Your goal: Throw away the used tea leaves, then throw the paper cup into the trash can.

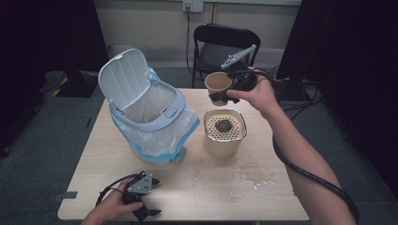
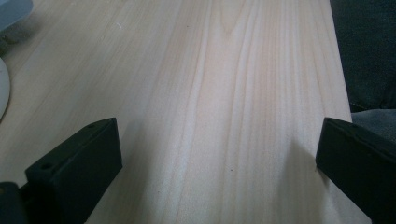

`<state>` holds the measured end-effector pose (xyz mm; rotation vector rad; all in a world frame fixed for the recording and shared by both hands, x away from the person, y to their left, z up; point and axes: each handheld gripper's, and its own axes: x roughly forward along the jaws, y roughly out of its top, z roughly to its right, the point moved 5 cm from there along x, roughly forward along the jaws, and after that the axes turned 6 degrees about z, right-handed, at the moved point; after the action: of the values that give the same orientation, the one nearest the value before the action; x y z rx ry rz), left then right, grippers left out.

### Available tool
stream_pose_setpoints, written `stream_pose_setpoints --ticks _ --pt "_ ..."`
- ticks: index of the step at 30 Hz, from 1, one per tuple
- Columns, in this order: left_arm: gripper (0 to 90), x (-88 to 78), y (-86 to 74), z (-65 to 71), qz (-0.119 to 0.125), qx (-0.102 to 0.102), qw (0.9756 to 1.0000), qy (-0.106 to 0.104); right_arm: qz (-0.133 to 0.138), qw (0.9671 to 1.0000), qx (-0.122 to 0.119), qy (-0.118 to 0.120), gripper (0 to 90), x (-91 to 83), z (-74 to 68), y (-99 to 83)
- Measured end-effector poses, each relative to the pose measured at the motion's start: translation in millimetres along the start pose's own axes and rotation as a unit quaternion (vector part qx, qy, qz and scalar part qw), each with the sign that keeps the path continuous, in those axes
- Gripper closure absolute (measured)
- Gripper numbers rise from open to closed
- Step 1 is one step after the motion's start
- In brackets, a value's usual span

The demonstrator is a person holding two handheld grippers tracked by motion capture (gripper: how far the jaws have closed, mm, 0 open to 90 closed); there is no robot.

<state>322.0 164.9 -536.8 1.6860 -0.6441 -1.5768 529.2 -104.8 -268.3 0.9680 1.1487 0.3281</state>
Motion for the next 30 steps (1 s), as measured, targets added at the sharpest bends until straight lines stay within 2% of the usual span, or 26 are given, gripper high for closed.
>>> stream_pose_setpoints --ticks 9,14,30 --pt "0.0 0.0 0.0 0.0 0.000 0.000 1.0000 0.000 0.001 1.0000 -0.007 0.005 27.4 -1.2 -4.8 14.3" --pt "0.0 0.0 0.0 0.0 -0.001 0.000 1.0000 0.001 0.007 0.9999 -0.002 0.008 27.3 -1.4 -6.7 21.5" --pt "0.0 0.0 0.0 0.4 0.000 -0.001 1.0000 -0.001 0.010 0.9998 -0.006 0.018 27.3 12.2 -15.3 38.8"
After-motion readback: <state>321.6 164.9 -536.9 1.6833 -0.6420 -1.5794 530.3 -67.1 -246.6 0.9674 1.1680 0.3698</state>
